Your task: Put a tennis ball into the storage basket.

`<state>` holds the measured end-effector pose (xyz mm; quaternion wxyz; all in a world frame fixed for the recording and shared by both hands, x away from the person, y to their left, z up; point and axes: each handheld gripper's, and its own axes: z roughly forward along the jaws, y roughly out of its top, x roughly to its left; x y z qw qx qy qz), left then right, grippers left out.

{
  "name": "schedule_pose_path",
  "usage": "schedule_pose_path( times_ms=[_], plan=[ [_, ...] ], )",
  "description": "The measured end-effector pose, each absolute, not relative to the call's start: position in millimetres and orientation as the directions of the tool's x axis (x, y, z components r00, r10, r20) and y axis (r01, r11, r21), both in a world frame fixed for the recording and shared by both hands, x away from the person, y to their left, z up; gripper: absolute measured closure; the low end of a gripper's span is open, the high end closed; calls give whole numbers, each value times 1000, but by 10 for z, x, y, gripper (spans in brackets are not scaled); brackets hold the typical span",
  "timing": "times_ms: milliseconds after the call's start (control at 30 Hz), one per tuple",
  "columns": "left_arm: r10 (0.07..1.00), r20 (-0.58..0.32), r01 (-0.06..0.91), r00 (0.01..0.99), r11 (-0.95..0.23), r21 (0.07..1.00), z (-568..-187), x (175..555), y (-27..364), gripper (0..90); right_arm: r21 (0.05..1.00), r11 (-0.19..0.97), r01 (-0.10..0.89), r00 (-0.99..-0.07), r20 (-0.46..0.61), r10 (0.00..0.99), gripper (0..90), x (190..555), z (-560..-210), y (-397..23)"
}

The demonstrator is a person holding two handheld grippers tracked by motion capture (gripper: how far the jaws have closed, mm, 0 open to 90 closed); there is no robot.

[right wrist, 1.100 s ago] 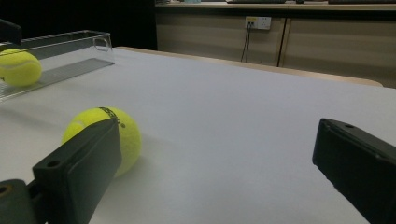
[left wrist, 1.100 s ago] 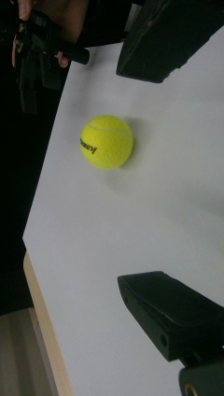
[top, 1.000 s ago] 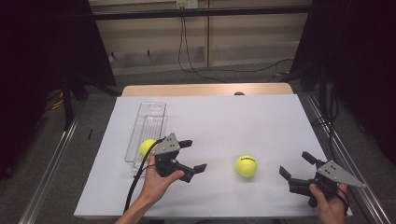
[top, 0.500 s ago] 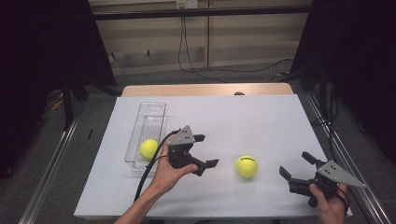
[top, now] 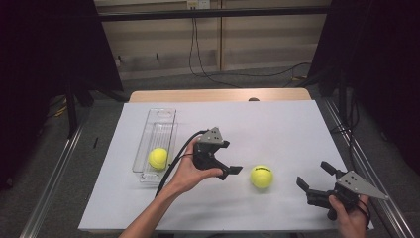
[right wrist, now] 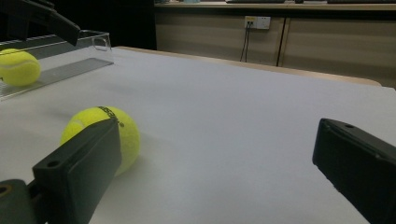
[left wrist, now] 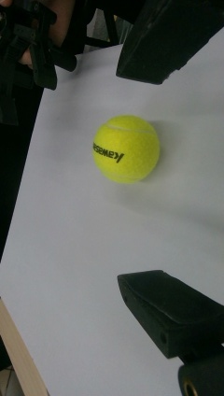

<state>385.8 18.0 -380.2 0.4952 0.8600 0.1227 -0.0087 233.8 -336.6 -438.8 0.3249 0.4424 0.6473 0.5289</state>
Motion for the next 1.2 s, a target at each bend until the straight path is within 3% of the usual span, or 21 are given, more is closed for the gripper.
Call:
schedule_pose_path(
  times_ms=[1200],
  plan=[
    [39,-144,131,989,-699,703,-3796,3944,-477,61,972,56,230,-402,43,915,9,2333,-4393,-3374]
  ],
)
